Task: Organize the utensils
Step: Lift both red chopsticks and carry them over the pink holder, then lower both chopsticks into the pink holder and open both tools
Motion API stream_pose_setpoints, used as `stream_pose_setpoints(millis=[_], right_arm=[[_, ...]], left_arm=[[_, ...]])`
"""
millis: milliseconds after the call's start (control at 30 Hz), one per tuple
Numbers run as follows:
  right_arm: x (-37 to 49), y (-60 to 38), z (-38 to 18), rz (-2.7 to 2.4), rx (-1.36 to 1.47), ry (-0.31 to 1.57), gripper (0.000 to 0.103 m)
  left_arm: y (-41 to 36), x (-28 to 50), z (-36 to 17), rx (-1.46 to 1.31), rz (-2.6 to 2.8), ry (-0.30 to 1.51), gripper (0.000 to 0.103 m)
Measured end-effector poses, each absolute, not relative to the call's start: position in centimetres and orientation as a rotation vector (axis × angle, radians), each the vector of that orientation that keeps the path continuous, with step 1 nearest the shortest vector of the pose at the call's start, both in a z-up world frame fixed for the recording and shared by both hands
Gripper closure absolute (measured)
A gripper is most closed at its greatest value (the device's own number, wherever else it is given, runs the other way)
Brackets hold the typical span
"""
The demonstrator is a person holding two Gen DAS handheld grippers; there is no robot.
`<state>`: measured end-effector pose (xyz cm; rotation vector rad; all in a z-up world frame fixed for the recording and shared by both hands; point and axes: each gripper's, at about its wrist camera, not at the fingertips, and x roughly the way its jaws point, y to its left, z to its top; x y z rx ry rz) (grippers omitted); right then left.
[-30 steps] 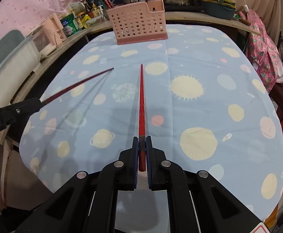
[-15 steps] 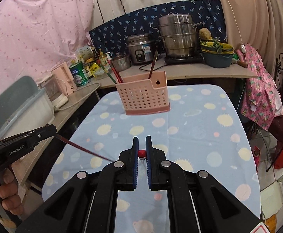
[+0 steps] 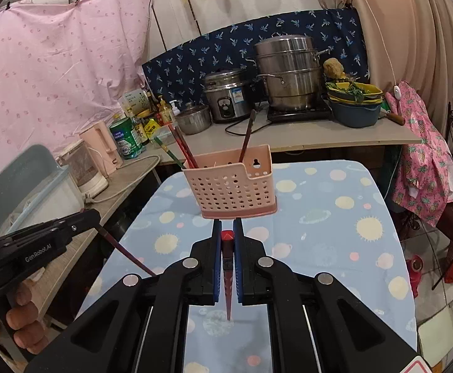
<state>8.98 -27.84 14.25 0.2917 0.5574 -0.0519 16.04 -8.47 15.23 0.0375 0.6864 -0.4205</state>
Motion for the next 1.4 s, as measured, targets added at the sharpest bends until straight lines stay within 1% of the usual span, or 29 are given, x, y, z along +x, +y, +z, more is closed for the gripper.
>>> stream_pose_setpoints(millis=[233,433,633,767,933,1200,1400], right_arm=[[13.2,-30.2,19.5,-0.035,0.308,0.462,0.096],[18.2,-32.3,24.1,-0.038,0.341,0.363,0.096],[24.0,-33.4,26.8,-0.051,0.346,0.308,0.096],[27.0,-33.7,26.5,-0.062,0.341,0.310,0.096],[31.1,-33.9,24.0,-0.072,0.331,0.356,0.096],[35.6,-32.8,18.0,-0.059,0.307,0.481,0.096],[37.4,-32.1,15.6,-0.057,0.269,0.540,0.094]], left_arm=[[-9.6,20.8,20.2,-0.027,-0.441,0.628,0.096],[-11.2,25.4,25.3,-0.055,-0.423,0.527,0.096],[-12.6,30.0,27.3,-0.071,-0.394,0.464,0.096],[-13.5,33.3,26.2,-0.071,-0.378,0.480,0.096],[-14.5,36.4,23.6,-0.060,-0.363,0.524,0.096],[-15.5,38.4,19.2,-0.043,-0.367,0.603,0.096],[-15.9,39.2,17.5,-0.031,-0.358,0.622,0.095]])
